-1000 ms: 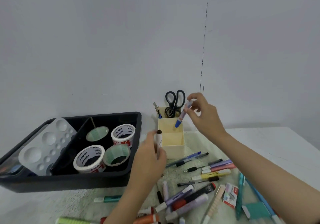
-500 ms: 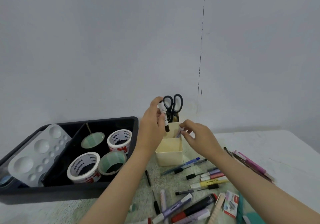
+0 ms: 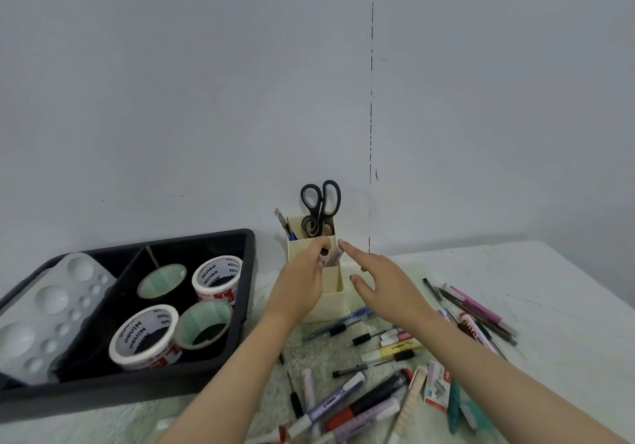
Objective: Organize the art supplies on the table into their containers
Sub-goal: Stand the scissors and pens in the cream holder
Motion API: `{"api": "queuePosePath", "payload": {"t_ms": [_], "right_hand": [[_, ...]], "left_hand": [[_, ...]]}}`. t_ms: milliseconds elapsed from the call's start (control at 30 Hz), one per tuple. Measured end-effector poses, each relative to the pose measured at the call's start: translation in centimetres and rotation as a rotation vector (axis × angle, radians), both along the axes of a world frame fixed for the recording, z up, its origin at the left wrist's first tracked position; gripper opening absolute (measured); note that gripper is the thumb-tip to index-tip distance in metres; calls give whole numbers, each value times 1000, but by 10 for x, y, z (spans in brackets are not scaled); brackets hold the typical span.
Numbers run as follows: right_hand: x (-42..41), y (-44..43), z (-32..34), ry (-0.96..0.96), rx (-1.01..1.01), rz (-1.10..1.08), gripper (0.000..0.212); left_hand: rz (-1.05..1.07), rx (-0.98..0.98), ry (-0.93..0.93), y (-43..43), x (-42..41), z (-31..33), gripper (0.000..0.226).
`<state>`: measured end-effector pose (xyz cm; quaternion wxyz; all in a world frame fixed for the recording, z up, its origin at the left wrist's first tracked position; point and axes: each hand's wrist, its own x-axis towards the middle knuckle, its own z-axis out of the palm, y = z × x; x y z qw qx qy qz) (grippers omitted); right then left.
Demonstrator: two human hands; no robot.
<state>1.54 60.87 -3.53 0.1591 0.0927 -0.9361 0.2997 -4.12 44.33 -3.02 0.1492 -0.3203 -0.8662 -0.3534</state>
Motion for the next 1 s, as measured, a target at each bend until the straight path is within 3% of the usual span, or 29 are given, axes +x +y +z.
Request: {"api": "queuePosePath", "payload": {"t_ms": [133, 233, 400, 567, 733, 1000], "right_hand": [[4, 0, 1, -34, 6, 38, 66], [14, 2, 4, -40, -18, 1, 60], [48, 39, 8, -62, -29, -228, 29], [95, 85, 3, -289, 229, -591, 11], [128, 103, -10, -608, 192, -665, 9], [147, 89, -2, -565, 203, -700, 16]], "left_hand": [[-30, -53, -36, 0, -1, 6, 34], [-76, -34, -50, 1, 3, 5, 48], [20, 33, 144, 2, 30, -8, 53], [-135, 33, 199, 9, 63, -27, 33], [-308, -134, -74, 23, 93, -44, 17], [-350, -200, -122, 27, 106, -60, 15]]}}
